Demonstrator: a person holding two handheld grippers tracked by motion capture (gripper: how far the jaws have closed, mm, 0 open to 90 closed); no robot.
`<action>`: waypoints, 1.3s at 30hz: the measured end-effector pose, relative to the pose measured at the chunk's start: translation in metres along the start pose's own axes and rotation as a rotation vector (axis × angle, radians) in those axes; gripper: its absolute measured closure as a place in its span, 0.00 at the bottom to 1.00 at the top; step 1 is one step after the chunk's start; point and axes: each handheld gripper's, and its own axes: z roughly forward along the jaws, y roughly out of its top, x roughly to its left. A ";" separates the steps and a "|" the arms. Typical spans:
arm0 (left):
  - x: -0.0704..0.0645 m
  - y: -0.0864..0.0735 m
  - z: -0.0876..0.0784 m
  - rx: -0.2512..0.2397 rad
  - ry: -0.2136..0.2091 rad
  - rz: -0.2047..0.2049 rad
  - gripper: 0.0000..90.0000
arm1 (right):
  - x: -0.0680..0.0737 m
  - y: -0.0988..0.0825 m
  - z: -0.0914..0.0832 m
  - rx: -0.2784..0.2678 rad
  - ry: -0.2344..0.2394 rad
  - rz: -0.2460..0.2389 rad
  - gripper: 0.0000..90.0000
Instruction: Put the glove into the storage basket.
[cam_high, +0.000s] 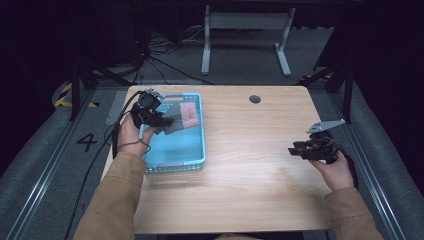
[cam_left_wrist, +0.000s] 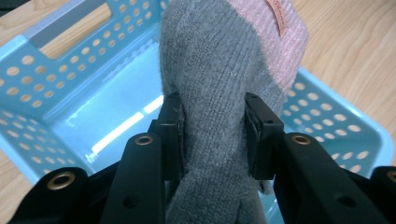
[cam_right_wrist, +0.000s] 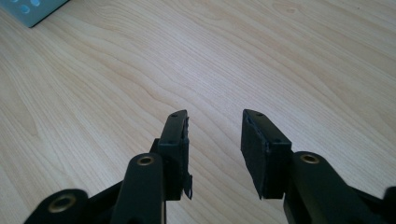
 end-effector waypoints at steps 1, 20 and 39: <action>0.003 -0.001 0.001 0.001 0.002 -0.005 0.72 | 0.000 -0.001 -0.001 0.001 -0.001 0.001 0.68; 0.023 -0.001 0.039 0.065 -0.007 -0.031 0.72 | 0.003 -0.013 -0.012 -0.002 -0.025 0.018 0.68; 0.028 -0.001 0.080 0.235 -0.007 -0.031 0.71 | 0.006 -0.017 -0.014 -0.002 -0.021 0.008 0.67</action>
